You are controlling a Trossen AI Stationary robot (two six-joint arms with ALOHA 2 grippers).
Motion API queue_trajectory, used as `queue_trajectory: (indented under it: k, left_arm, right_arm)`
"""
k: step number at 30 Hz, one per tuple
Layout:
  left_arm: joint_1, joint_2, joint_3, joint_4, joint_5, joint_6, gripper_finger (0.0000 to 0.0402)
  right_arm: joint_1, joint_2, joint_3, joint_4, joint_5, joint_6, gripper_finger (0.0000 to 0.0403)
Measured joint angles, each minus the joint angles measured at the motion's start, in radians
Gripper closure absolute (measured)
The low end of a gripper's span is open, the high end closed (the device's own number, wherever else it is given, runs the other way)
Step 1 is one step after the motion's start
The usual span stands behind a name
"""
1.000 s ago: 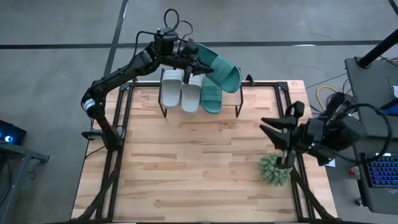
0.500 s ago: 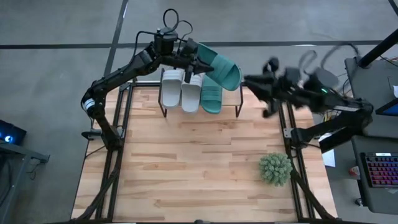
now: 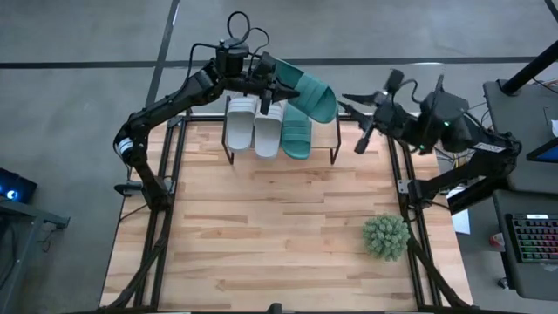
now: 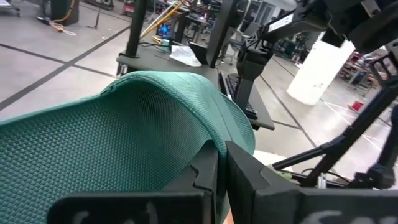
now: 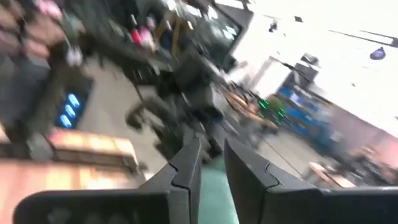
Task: Pick and place slides into the shelf
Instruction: Put the green slide on the shelf
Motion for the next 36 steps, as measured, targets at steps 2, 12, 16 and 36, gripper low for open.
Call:
queue_trajectory:
  k: [2,12,16,36]
  left_arm:
    - [0.002,0.0,0.0,0.0,-0.01,0.0,0.0402]
    - [0.004,0.0,0.0,0.0,-0.01,-0.024,0.0402]
    - [0.004,0.0,0.0,0.0,-0.015,-0.025,0.0401]
    - [0.004,0.0,0.0,0.001,-0.052,-0.023,0.0401]
  right_arm:
    - [0.051,-0.005,0.02,-0.085,0.101,-0.018,0.0329]
    - [0.19,-0.023,0.041,-0.546,0.232,0.328,0.0226]
    - [0.187,-0.041,0.029,-0.654,0.278,0.736,0.0196]
    - [0.502,-0.073,-0.261,-0.68,0.883,1.564,0.0188]
